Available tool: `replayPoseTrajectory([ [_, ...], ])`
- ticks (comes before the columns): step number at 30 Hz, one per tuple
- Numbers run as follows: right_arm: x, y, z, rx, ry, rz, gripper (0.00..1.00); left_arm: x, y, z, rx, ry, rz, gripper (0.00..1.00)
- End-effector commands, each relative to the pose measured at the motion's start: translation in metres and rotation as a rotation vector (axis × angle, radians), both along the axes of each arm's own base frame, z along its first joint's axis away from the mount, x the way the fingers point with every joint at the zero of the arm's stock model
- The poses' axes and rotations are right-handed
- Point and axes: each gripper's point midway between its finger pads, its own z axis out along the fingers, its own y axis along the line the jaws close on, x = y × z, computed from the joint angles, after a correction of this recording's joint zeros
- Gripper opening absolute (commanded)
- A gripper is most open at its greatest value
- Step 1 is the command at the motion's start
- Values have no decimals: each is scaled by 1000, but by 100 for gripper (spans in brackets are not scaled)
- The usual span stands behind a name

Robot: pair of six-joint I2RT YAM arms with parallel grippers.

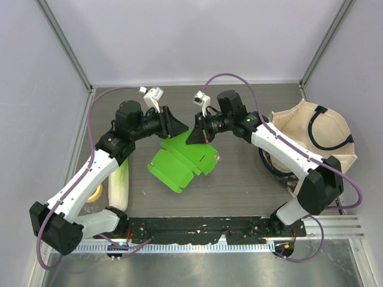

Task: Fold the paper box

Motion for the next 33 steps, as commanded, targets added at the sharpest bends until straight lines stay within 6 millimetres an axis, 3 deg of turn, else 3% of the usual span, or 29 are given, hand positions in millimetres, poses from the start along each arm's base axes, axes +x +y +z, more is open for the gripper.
replayPoseTrajectory([
  [1, -6, 5, 49, 131, -101, 24, 0, -7, -7, 17, -77, -34, -42, 36],
  [3, -3, 2, 46, 123, -97, 11, 0, -13, 2, 26, -69, -59, -9, 40],
  [5, 0, -1, 44, 122, -87, -1, 0, -18, 15, 35, -43, -108, 36, 51],
  [6, 0, -2, 44, 122, -81, -2, 0, -16, 28, 29, -4, -101, 110, 55],
  [7, 0, -3, 45, 124, -83, -3, 0, -25, 42, 40, 5, -152, 143, 59],
  [10, 0, -3, 47, 133, -79, -2, 0, -32, 76, 21, 89, -129, 282, 62],
  [12, -4, -2, 51, 144, -72, 11, 0, -37, 82, 8, 104, -100, 301, 63],
  [15, -7, -3, 54, 162, -66, 27, 0, -42, 80, 6, 63, -96, 284, 63],
  [18, -9, -8, 60, 197, -55, 44, 0, -44, 76, 8, 70, -107, 238, 77],
  [21, -9, -12, 63, 210, -53, 46, 0, -39, 76, 4, 83, -87, 230, 81],
  [29, -10, -13, 62, 217, -43, 46, 0, -29, 60, 3, 27, -61, 170, 80],
  [33, -8, -13, 62, 219, -45, 42, 0, -30, 49, 4, -22, -51, 120, 74],
])
